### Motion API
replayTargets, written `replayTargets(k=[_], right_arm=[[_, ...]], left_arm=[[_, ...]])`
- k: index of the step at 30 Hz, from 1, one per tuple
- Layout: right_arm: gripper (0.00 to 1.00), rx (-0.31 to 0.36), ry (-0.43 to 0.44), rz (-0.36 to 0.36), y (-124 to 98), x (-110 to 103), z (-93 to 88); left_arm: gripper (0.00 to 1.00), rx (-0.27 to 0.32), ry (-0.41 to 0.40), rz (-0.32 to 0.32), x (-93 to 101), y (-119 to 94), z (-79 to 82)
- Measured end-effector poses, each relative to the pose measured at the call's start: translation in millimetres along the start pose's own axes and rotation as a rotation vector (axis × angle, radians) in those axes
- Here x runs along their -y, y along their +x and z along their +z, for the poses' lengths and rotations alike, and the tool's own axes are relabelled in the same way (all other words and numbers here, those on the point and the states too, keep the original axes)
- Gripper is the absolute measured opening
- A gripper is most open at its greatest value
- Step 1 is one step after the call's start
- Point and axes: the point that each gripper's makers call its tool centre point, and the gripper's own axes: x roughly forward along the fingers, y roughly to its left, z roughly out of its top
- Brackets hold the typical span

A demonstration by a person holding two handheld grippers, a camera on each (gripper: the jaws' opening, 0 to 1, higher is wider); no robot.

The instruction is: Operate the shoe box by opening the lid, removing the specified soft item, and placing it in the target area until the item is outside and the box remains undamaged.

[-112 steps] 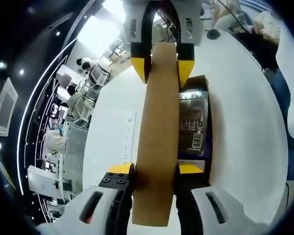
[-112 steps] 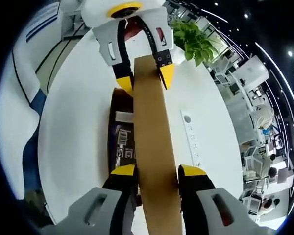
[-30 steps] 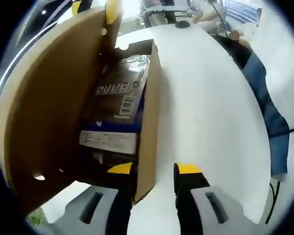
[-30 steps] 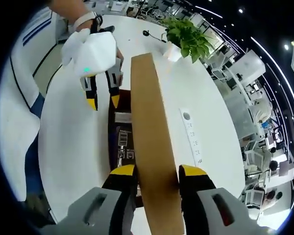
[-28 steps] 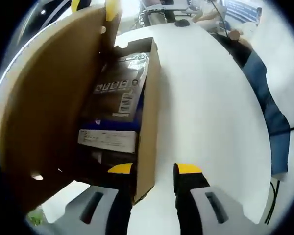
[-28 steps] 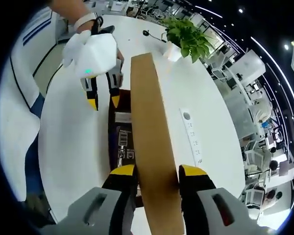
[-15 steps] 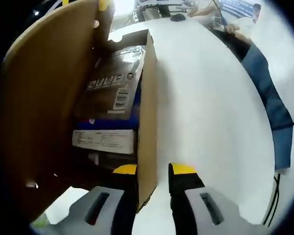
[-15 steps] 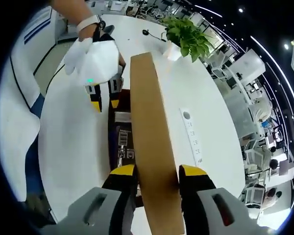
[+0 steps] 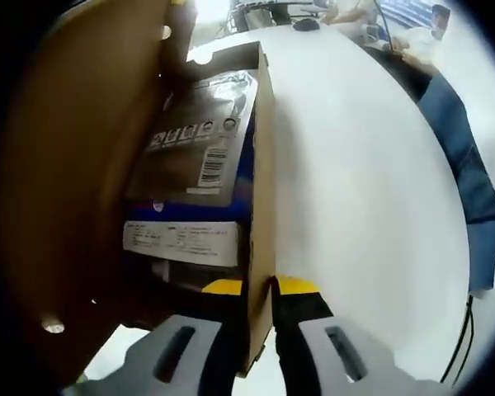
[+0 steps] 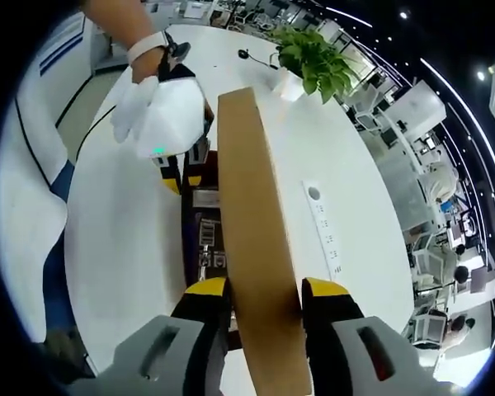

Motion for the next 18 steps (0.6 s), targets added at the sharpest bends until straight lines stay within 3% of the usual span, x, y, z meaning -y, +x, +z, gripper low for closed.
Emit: replayTargets(k=[5,13,18], right_arm=[[0.34,-0.002,0.000,0.002,0.2,-0.7,-0.4],[0.34,-0.006,0.003,0.001,-1.2,-2.8,-0.5],[0.34,-0.004,0.007,-0.001,-1.9,-2.8,0.0]], left_arm=[[0.10,0.017,-0.035,-0.002,-0.4,2.0,3.4],[0.17,-0.003,-0.023,0.005,-6.2,6.3,0.0],[0.16,-0.023,-0.028,-0.001,0.0,7.6,2.7]])
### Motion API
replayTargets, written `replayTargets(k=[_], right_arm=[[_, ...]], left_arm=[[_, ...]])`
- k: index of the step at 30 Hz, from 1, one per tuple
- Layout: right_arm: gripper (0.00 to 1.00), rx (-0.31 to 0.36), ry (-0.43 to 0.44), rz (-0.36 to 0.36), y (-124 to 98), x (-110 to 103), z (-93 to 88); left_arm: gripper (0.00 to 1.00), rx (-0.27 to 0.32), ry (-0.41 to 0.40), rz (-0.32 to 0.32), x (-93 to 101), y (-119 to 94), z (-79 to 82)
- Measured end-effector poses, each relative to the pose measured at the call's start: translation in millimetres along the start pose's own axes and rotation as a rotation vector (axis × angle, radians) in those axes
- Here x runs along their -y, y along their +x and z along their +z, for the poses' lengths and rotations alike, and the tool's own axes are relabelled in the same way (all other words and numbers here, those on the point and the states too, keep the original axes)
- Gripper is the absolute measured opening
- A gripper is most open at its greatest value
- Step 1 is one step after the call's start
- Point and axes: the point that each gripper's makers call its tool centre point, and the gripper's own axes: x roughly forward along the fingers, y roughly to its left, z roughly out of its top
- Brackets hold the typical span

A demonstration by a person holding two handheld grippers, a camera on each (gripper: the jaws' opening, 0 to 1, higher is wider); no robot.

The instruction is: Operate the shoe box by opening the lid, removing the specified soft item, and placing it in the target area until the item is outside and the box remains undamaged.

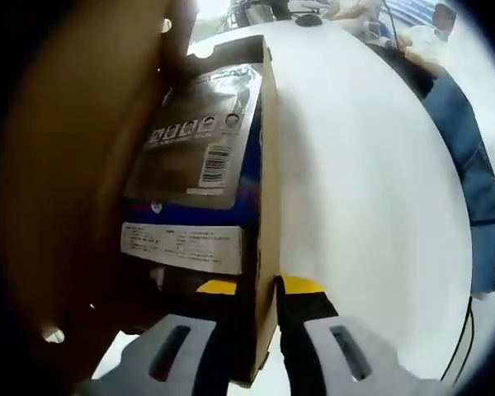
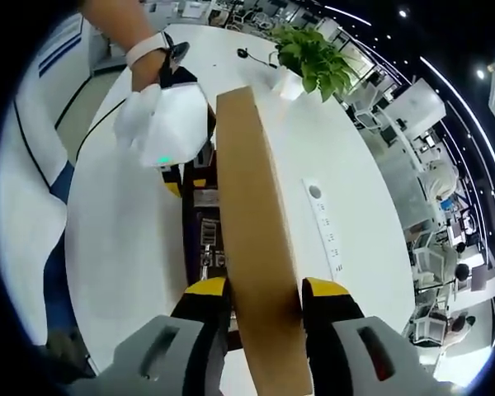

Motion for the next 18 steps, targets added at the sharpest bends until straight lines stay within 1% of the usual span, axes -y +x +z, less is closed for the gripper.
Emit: replayTargets(k=[5,7,9,13,16,18], right_arm=[[0.34,-0.003,-0.001,0.000,-0.6,-1.1,0.7],[0.34,-0.004,-0.001,0.000,-1.1,-1.7,0.8],[0.34,-0.004,-0.001,0.001,-1.5,-2.2,1.2],[0.34,-0.007,-0.001,0.001,-0.4,-2.4,0.4],[0.34,-0.008,0.000,0.000,-0.2,-2.1,0.2],[0.34,-0.009,0.002,-0.002,-0.1,-1.8,-0.3]], left_arm=[[0.15,0.013,0.014,-0.002,3.1,0.5,-1.5],[0.13,0.009,0.016,-0.002,2.2,1.2,-2.9],[0.12,0.006,0.000,-0.004,-0.3,4.6,-4.0],[0.12,-0.007,-0.005,-0.010,4.4,7.9,-2.7],[0.09,-0.016,-0.019,-0.025,9.2,7.6,-2.1],[0.09,-0.013,-0.011,-0.019,7.7,8.7,-2.6]])
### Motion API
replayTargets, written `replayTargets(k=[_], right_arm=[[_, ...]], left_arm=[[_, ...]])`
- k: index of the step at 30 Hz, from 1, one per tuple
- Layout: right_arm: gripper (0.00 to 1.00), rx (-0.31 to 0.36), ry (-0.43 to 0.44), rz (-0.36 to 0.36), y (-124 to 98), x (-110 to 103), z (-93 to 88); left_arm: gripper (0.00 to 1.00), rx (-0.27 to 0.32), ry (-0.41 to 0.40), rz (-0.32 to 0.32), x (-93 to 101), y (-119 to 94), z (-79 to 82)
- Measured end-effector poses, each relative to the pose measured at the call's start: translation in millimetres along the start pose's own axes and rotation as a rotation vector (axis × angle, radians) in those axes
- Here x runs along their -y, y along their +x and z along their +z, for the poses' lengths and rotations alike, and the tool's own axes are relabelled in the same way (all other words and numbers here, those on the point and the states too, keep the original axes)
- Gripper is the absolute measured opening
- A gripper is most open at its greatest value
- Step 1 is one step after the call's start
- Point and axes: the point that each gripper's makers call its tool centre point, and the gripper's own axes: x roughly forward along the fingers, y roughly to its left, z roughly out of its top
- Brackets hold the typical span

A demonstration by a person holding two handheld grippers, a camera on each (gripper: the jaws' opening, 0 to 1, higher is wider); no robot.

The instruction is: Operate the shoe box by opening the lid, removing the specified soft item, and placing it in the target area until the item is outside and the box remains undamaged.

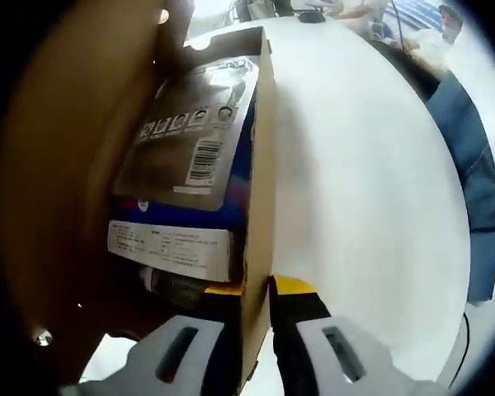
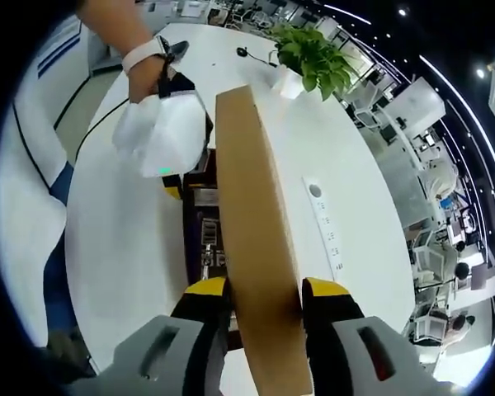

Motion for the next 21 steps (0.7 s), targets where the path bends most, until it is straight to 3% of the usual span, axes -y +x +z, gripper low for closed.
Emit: replayTargets(k=[15,21], right_arm=[[0.34,-0.003,-0.023,-0.027,1,-3,-2.8],[0.34,-0.007,-0.028,-0.051,0,-4,-3.3]], left_arm=[[0.04,0.006,0.032,-0.043,3.7,-1,1.1],[0.03,0.005,0.045,-0.048,4.3,9,-1.0]])
